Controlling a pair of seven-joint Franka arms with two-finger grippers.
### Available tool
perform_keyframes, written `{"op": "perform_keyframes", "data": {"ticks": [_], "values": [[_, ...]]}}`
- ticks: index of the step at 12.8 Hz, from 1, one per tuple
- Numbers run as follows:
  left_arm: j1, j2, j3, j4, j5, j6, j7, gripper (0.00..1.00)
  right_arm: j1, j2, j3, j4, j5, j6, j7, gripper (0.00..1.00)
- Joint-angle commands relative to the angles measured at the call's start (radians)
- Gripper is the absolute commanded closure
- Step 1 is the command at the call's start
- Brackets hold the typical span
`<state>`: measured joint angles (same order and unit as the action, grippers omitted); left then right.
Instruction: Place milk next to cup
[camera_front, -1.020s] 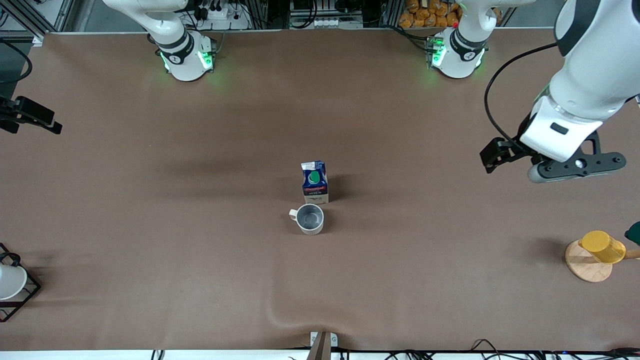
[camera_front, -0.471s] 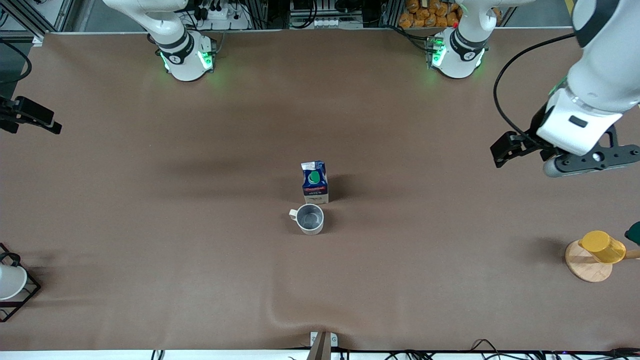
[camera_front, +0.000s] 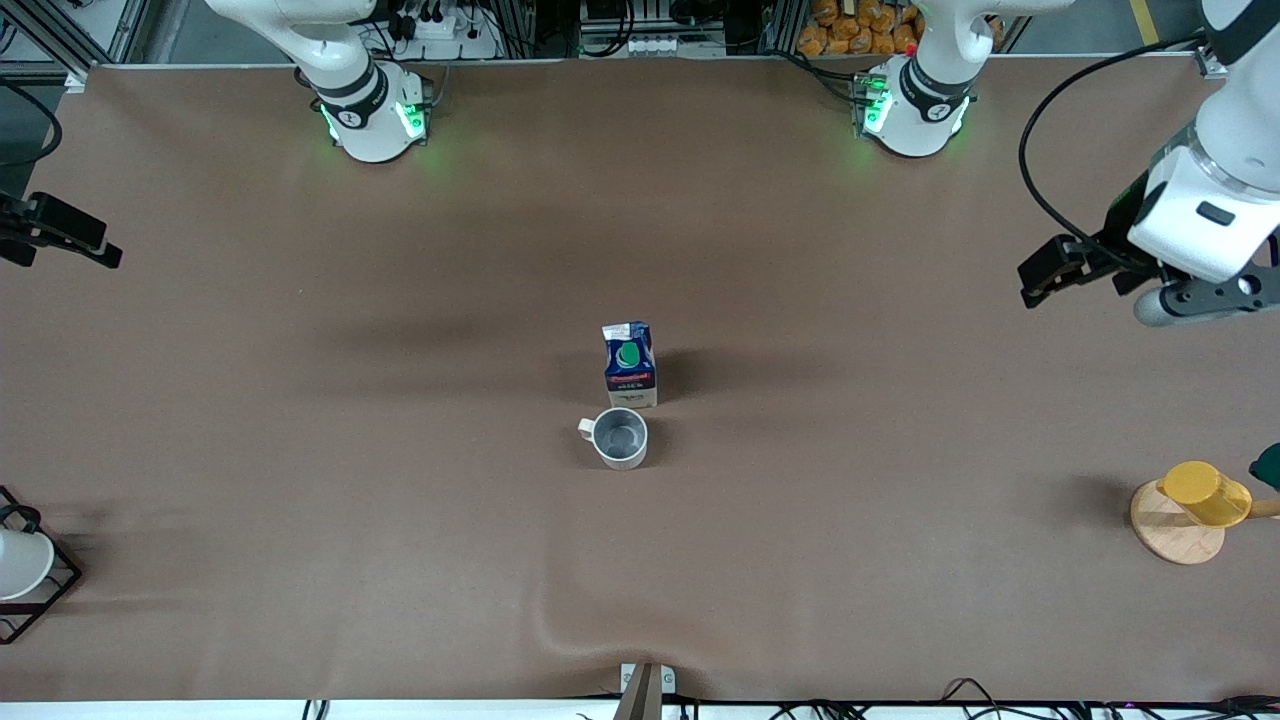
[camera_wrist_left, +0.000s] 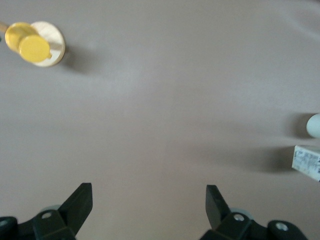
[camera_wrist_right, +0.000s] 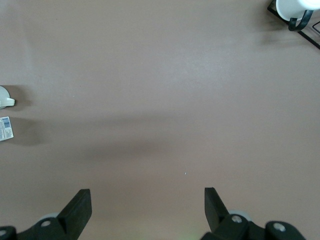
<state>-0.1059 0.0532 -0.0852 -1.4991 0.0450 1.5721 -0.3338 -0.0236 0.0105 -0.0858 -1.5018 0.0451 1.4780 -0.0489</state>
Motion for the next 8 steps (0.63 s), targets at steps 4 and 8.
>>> {"op": "perform_keyframes", "data": {"ticks": [4, 8], "values": [[-0.018, -0.055, 0.048, -0.073, -0.017, 0.048, 0.127, 0.0, -0.042, -0.009, 0.017, 0.018, 0.016, -0.011, 0.007, 0.0], [-0.023, -0.053, 0.048, -0.055, -0.016, 0.046, 0.13, 0.0, -0.042, -0.009, 0.017, 0.018, 0.018, -0.011, 0.008, 0.0]]}}
